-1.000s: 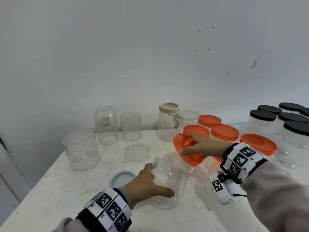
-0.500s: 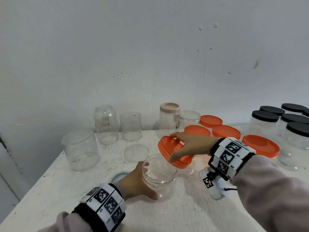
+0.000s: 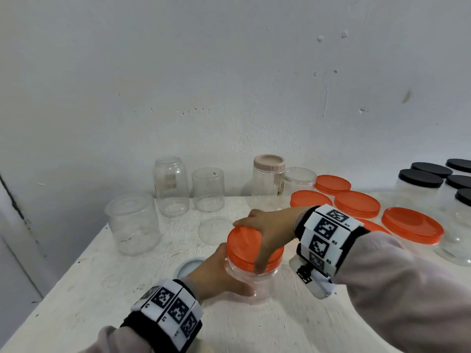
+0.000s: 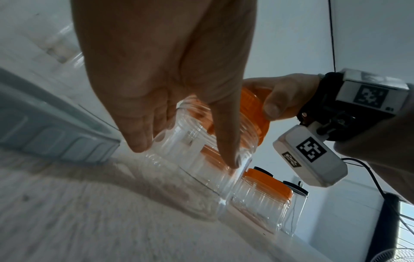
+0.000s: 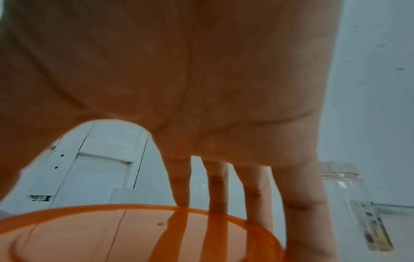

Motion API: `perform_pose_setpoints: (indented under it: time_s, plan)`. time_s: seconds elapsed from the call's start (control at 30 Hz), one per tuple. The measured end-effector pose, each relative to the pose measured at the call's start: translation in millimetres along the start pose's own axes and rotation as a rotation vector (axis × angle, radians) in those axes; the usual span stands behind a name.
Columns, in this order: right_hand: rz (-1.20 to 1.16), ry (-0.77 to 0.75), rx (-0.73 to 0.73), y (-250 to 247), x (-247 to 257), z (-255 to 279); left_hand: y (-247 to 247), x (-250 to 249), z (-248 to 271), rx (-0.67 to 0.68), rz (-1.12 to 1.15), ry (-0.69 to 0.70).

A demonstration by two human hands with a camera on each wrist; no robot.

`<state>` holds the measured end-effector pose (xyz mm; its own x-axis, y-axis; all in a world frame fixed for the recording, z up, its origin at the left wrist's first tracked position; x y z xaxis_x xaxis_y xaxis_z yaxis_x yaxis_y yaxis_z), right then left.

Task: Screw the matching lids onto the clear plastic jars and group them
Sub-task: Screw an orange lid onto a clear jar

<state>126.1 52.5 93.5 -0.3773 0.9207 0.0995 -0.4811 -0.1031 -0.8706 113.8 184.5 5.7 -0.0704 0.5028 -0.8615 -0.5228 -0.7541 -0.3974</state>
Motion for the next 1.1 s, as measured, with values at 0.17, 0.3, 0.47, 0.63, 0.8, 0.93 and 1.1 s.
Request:
perform_pose_setpoints:
  time_s: [0.17,0.3,0.47,0.63,0.8,0.93,1.1]
  plan:
    - [0.025,0.009,0.017,1,2,-3,1,-2,-3,0.022,0.013,0.047]
    - [0.028,0.011,0.029,4,5,-4,-1,3,-4,-0.019,-0.016,0.002]
    - [0.034,0.024,0.045,6,6,-4,-3,8,-8,-0.028,-0.038,-0.029]
    - [0.011,0.058,0.032,9,6,-3,-3,12,-11,-0.025,-0.018,-0.028]
    - [-0.008,0.126,-0.017,13,8,-1,-3,14,-13,-0.021,-0.01,-0.027]
    - [0.01,0.129,0.009,11,9,0,-3,15,-14,-0.025,-0.013,-0.032]
    - [-0.011,0.054,0.023,5,12,0,-3,13,-14,-0.043,-0.05,-0.028]
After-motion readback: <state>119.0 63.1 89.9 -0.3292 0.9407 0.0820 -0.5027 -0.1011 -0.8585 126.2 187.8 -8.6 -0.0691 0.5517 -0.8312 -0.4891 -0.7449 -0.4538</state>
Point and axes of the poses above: each hand's wrist, its own z-axis away from the middle knuckle, its own y-axis out of the palm, x = y × z, the point moved 4 cm from there along -z, towards the middle knuckle, and after that the axes turned 9 degrees about -y, right-handed, at the moved point
